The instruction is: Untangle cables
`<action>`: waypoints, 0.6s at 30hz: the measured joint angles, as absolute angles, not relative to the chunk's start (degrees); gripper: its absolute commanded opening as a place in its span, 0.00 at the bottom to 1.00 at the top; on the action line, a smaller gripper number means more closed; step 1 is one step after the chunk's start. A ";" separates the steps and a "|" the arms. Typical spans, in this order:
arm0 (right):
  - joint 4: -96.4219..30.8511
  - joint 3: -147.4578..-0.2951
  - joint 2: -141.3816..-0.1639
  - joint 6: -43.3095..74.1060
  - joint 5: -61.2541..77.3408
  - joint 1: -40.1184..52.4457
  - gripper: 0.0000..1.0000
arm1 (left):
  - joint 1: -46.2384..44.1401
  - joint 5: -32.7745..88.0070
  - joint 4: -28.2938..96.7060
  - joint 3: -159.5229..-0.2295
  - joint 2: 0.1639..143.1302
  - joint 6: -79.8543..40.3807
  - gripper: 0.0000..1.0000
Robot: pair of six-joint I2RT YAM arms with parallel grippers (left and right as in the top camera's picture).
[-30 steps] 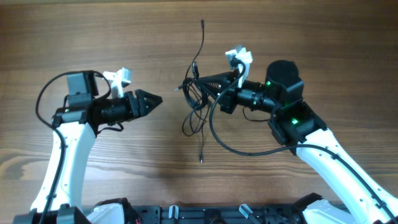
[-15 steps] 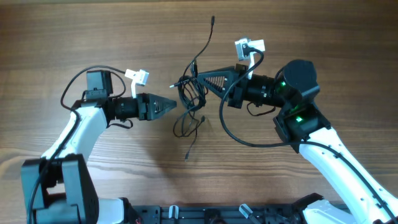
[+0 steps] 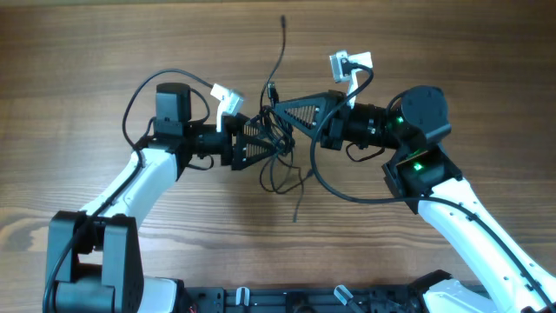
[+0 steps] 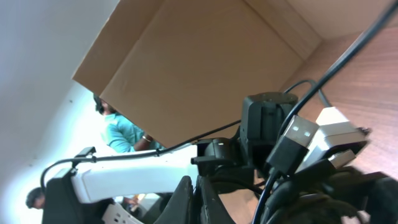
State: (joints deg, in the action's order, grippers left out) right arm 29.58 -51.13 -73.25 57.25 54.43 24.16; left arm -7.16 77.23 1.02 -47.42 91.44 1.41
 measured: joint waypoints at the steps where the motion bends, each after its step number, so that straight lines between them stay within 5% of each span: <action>1: 30.35 -51.13 -73.25 58.24 54.43 24.16 0.04 | -7.42 75.79 0.56 -47.42 91.44 -0.16 0.75; 2: 31.90 -51.13 -73.25 59.29 54.41 24.16 0.04 | -7.64 72.18 -0.64 -47.40 91.46 -3.90 0.72; 6: 36.93 -51.13 -73.25 62.41 53.69 24.05 0.04 | -7.68 60.42 -8.73 -47.27 91.53 -23.92 0.90; 15: 43.99 -51.13 -73.67 69.65 49.32 20.21 0.04 | -9.80 63.57 -18.22 -47.18 91.72 -25.98 0.89; 18: 47.03 -51.13 -75.46 72.27 49.45 17.67 0.04 | -9.08 65.36 -18.22 -47.18 91.72 -24.64 0.96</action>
State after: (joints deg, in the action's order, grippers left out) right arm 47.03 -51.13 -75.46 72.27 49.45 17.67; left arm -9.08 65.36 -18.22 -47.18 91.72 -24.64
